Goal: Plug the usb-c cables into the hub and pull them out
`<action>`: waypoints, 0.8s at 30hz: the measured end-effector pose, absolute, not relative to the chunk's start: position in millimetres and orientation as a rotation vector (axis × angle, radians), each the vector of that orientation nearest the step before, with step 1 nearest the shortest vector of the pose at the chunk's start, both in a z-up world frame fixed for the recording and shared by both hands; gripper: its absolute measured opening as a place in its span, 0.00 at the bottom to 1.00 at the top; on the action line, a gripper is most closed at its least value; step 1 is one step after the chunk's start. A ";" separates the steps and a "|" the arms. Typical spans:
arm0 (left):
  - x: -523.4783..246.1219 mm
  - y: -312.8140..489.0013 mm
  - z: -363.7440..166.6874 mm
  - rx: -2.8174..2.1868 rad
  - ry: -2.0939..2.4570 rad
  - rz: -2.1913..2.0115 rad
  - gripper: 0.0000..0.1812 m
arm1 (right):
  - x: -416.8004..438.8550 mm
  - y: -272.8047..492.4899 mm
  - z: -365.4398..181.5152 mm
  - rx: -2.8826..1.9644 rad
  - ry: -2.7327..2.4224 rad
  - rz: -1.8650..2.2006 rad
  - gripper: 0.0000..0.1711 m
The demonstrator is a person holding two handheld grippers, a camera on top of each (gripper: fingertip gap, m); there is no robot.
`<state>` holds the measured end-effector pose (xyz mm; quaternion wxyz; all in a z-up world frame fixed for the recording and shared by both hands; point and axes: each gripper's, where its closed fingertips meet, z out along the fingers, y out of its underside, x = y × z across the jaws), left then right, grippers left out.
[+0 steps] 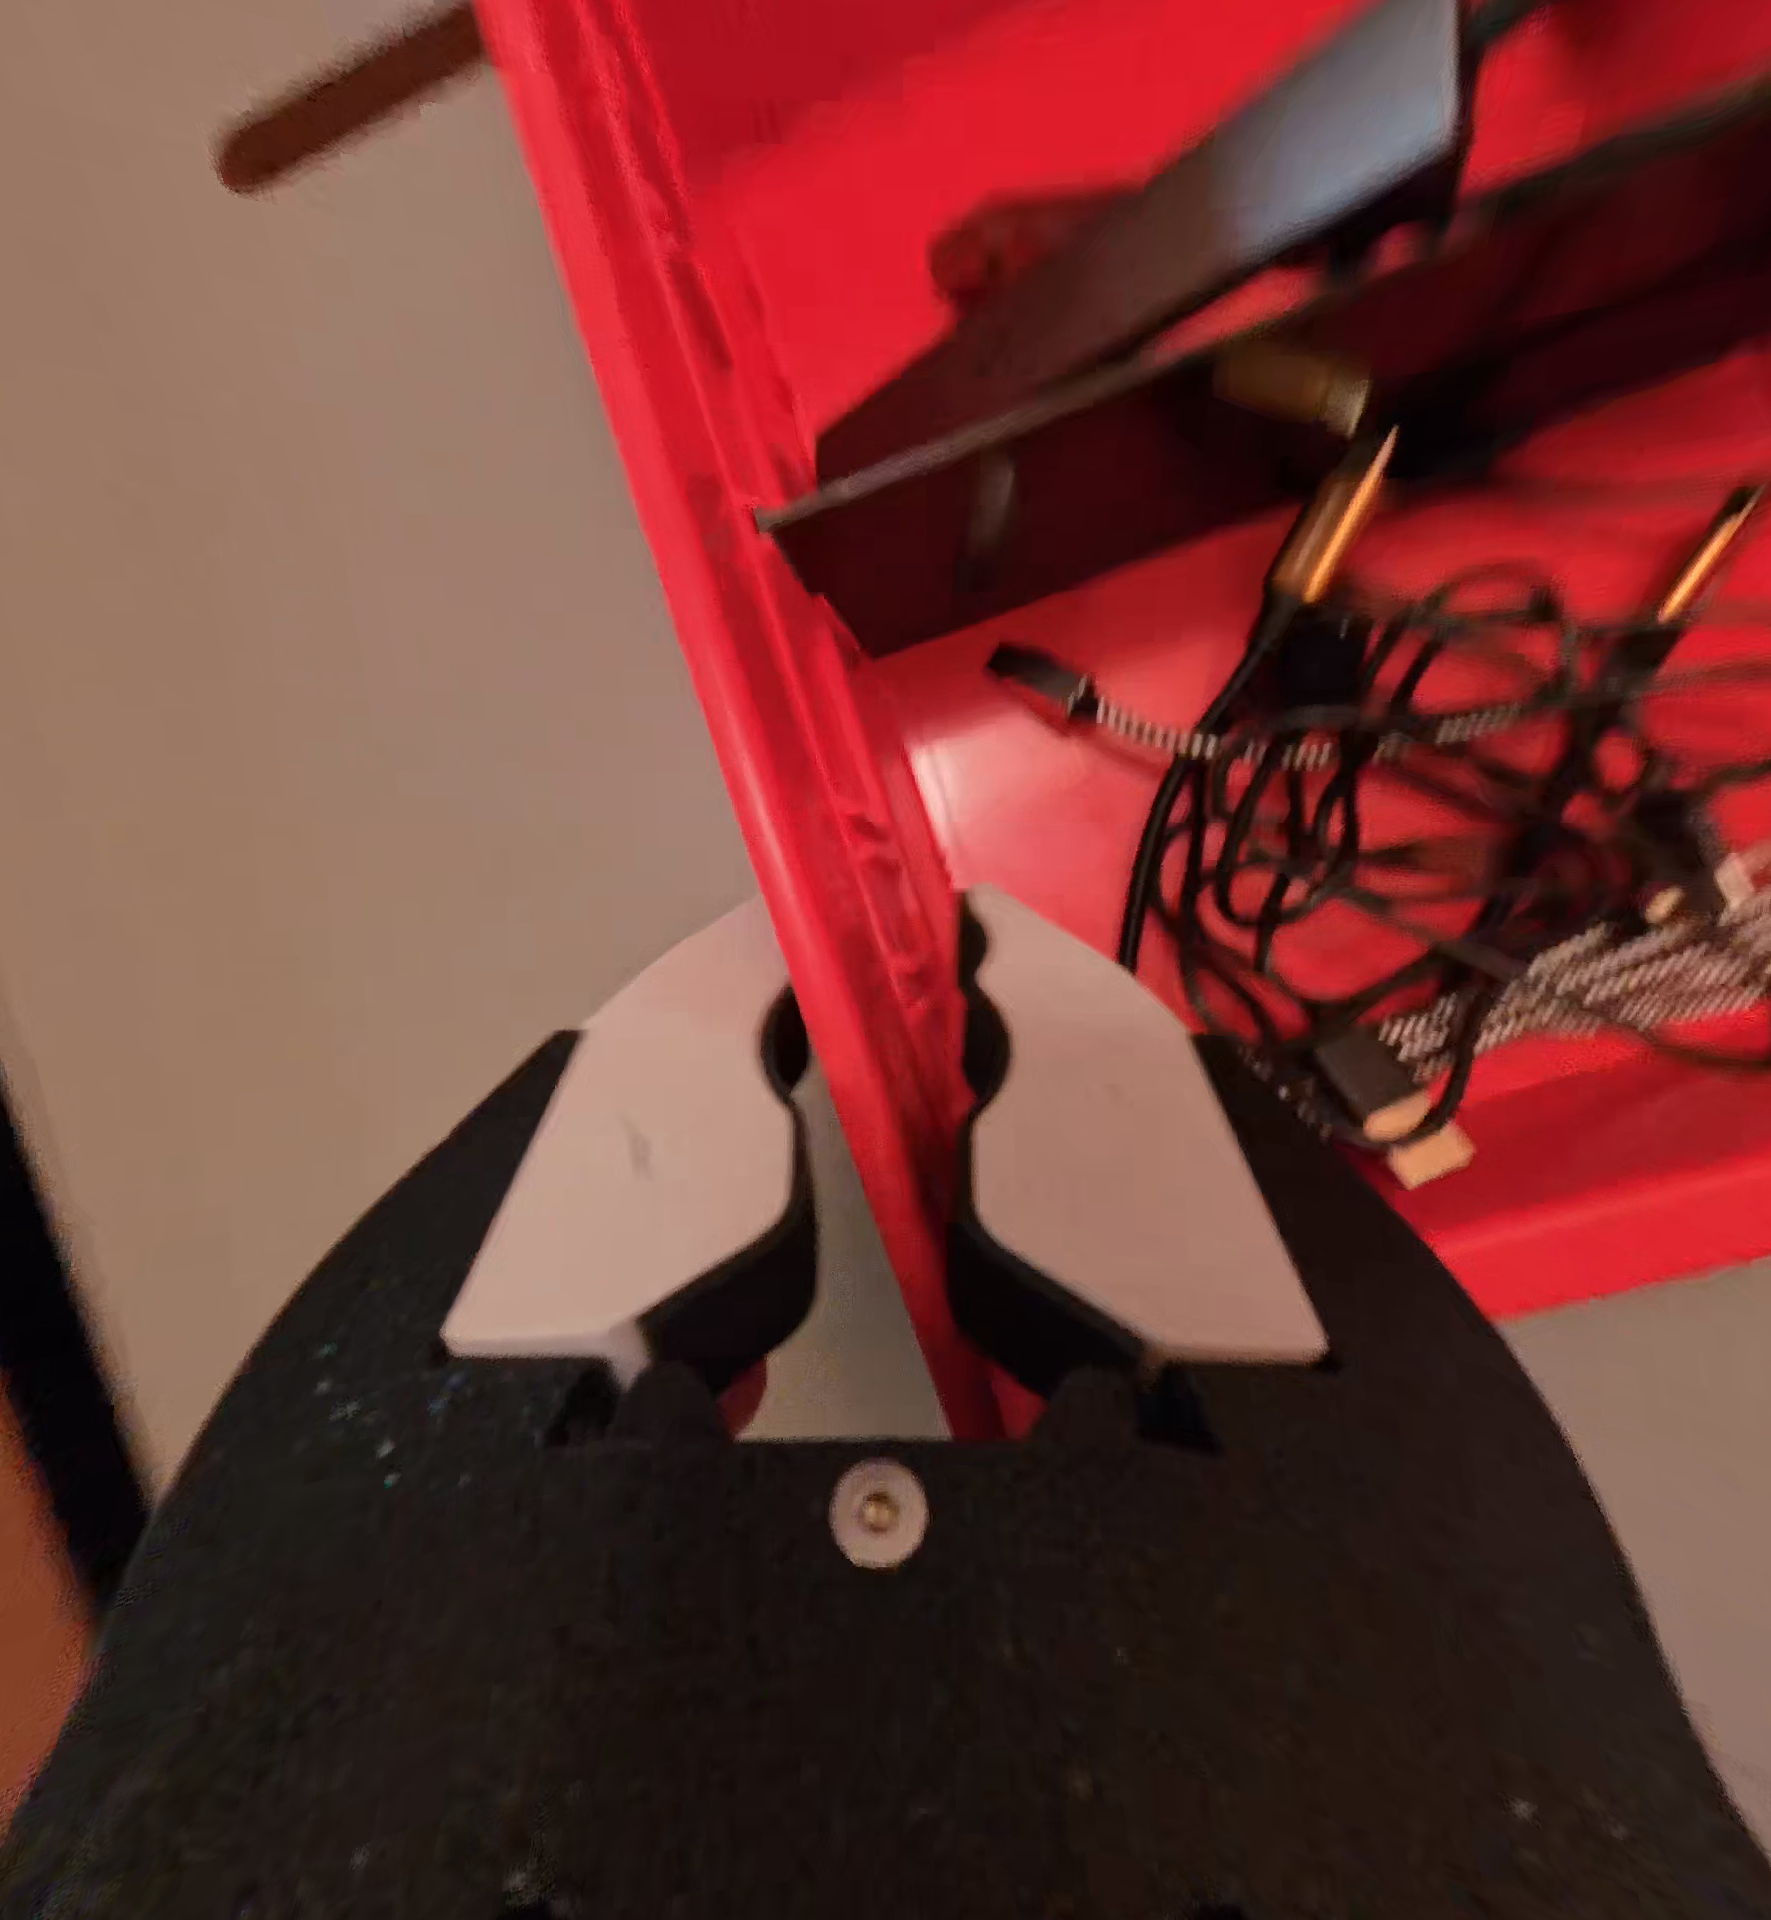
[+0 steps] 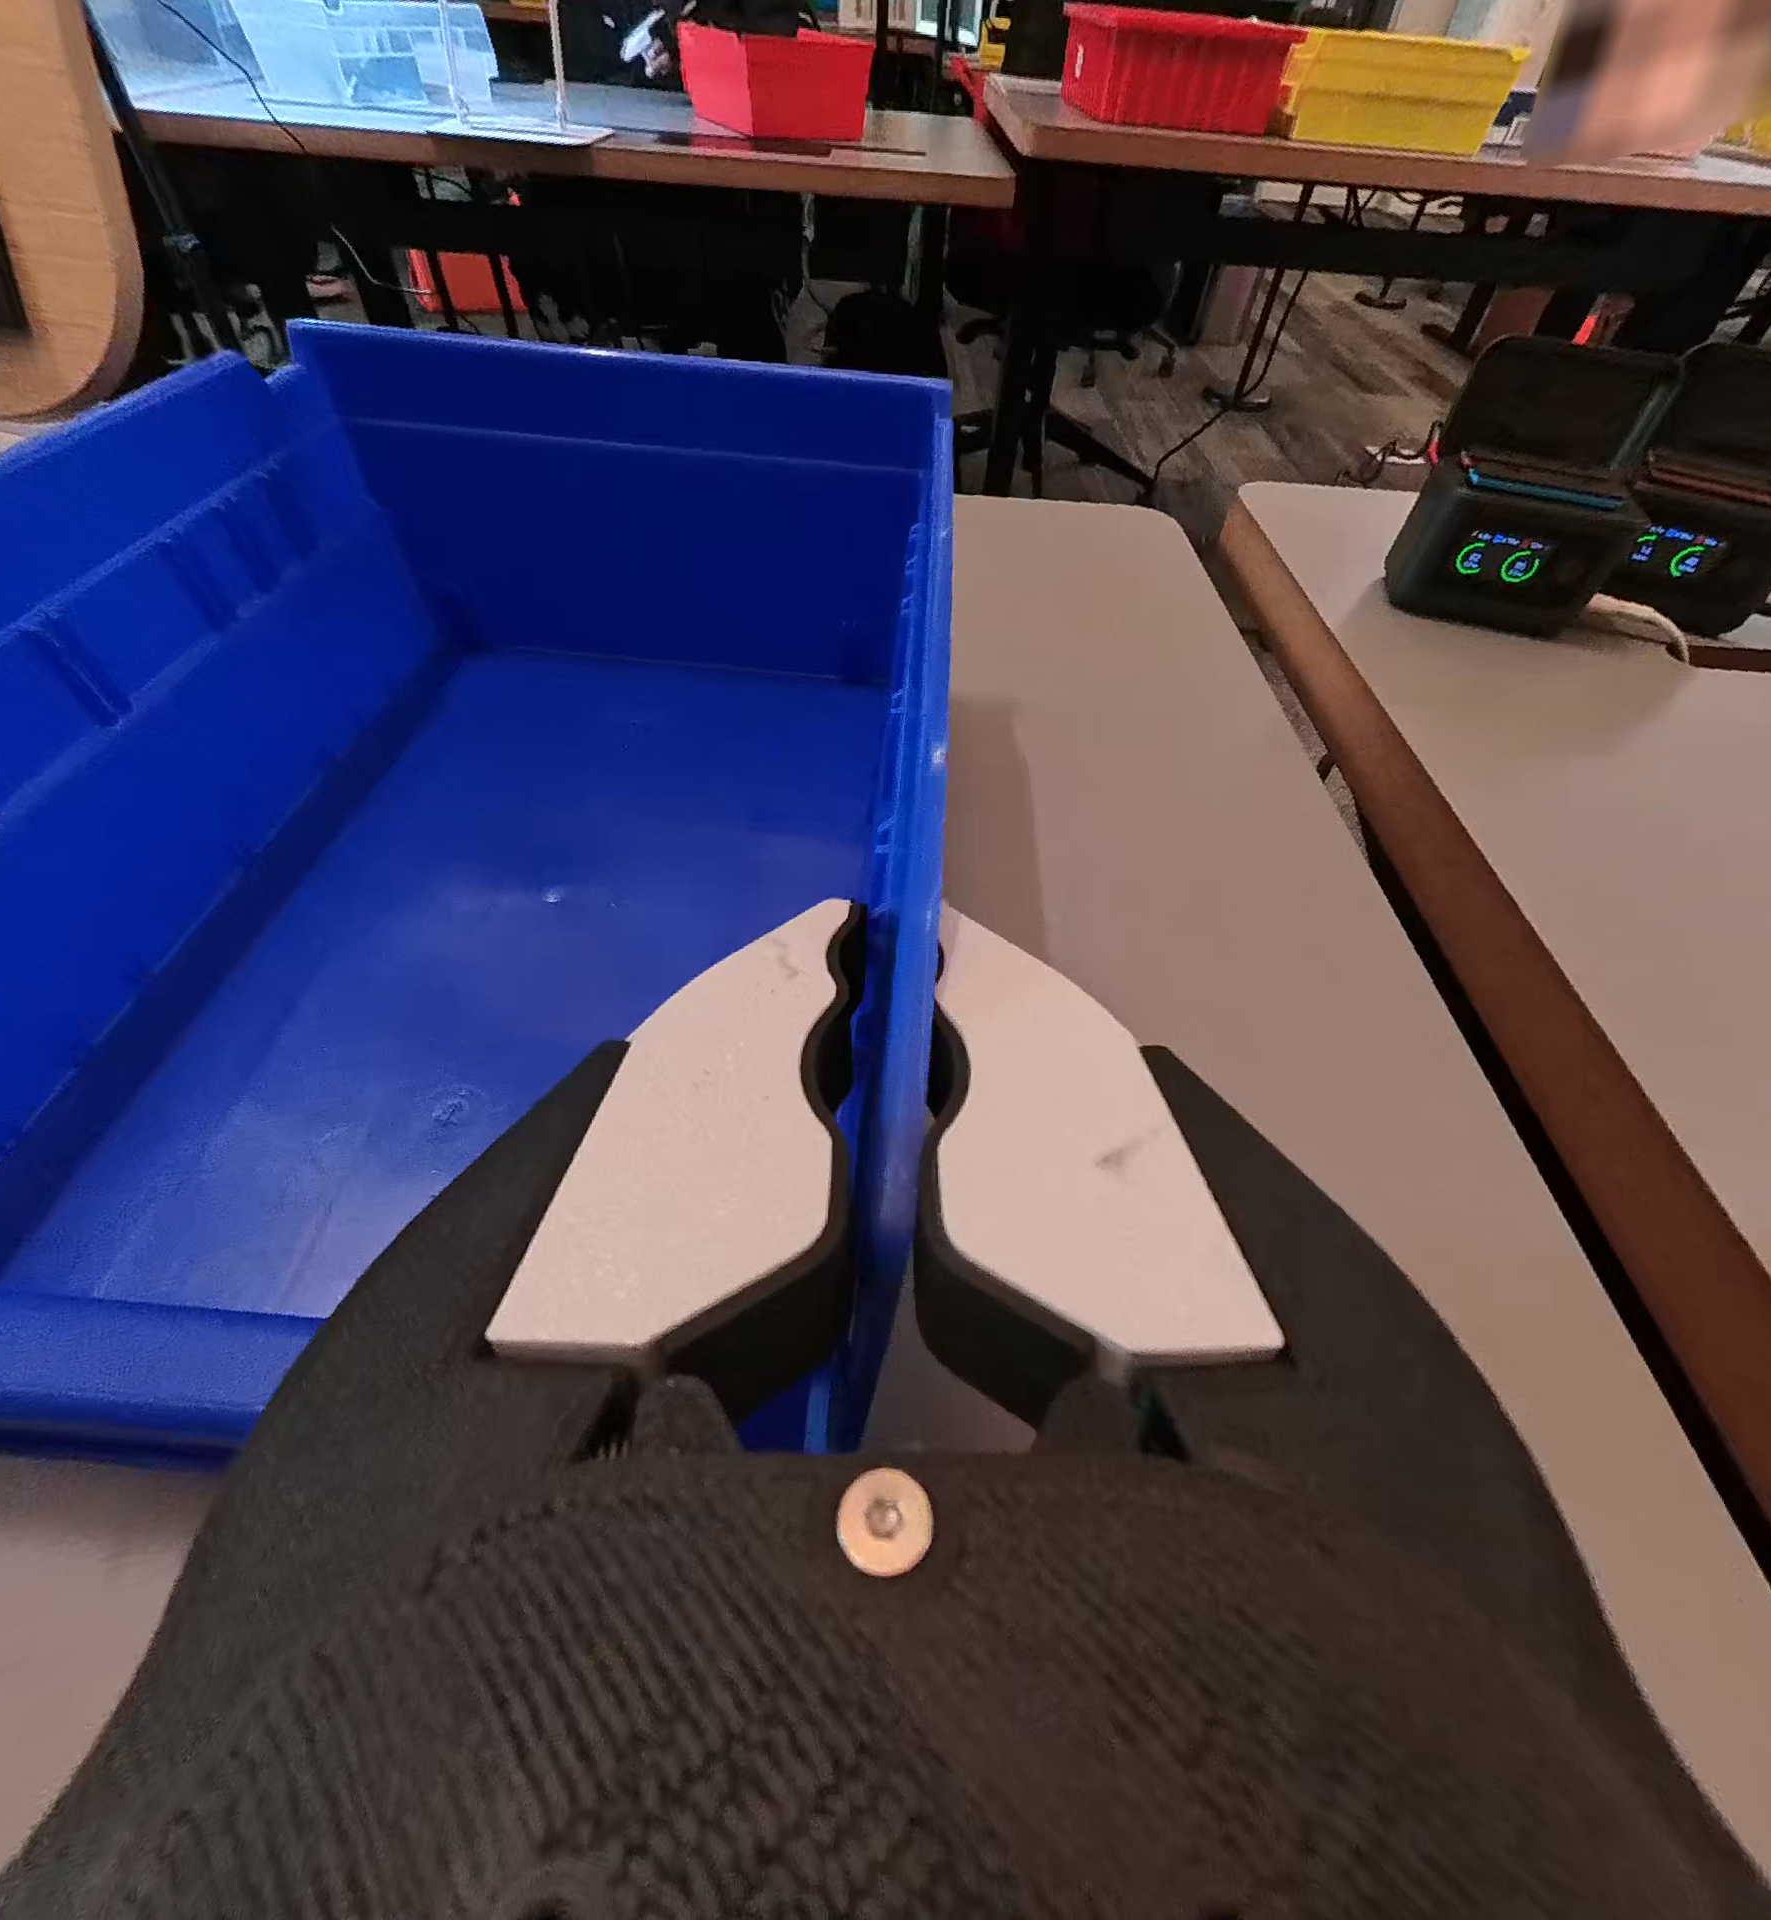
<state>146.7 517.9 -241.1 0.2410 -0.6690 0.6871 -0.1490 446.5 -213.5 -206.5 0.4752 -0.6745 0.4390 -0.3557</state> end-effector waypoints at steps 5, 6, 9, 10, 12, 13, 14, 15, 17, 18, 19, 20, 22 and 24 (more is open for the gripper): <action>155.4 507.1 -193.1 -1.548 1.964 -0.126 0.25 | 436.9 -225.3 -171.1 -1.456 0.982 -0.993 0.38; 165.5 487.8 -181.4 -1.461 1.991 -0.193 0.27 | 432.4 -226.8 -155.8 -1.366 0.946 -1.002 0.44; 184.5 429.4 -174.2 -1.221 2.189 -0.282 0.24 | 417.5 -225.2 -124.4 -1.206 0.832 -1.004 0.43; 189.1 418.3 -178.4 -1.150 2.250 -0.257 0.23 | 413.7 -221.1 -119.6 -1.189 0.794 -0.991 0.42; 200.8 415.3 -187.6 -1.044 2.291 -0.140 0.17 | 407.1 -211.2 -112.8 -1.176 0.721 -0.975 0.41; 206.4 417.6 -193.3 -1.031 2.297 -0.092 0.16 | 401.7 -203.9 -108.6 -1.176 0.661 -0.970 0.39; 210.9 418.1 -199.5 -1.038 2.308 -0.069 0.15 | 395.2 -196.9 -104.1 -1.176 0.596 -0.975 0.36; 216.1 417.6 -204.1 -1.046 2.308 -0.069 0.15 | 389.4 -190.9 -100.1 -1.172 0.541 -0.982 0.33; 224.9 419.7 -207.9 -1.071 2.276 -0.059 0.13 | 382.8 -183.5 -95.5 -1.155 0.490 -0.979 0.32; 227.1 421.7 -210.1 -1.099 2.262 -0.049 0.14 | 381.4 -180.0 -95.4 -1.155 0.479 -0.965 0.32; 227.8 423.6 -212.0 -1.119 2.256 -0.032 0.16 | 380.5 -175.8 -96.8 -1.165 0.469 -0.949 0.32; 227.1 426.4 -212.7 -1.128 2.251 -0.002 0.17 | 380.6 -172.3 -99.1 -1.180 0.465 -0.944 0.31; 225.4 430.4 -209.2 -1.141 2.239 0.054 0.15 | 381.1 -167.5 -103.2 -1.215 0.454 -0.966 0.31; 227.8 422.0 -204.8 -1.120 2.251 0.007 0.14 | 380.4 -162.5 -105.8 -1.249 0.435 -0.985 0.31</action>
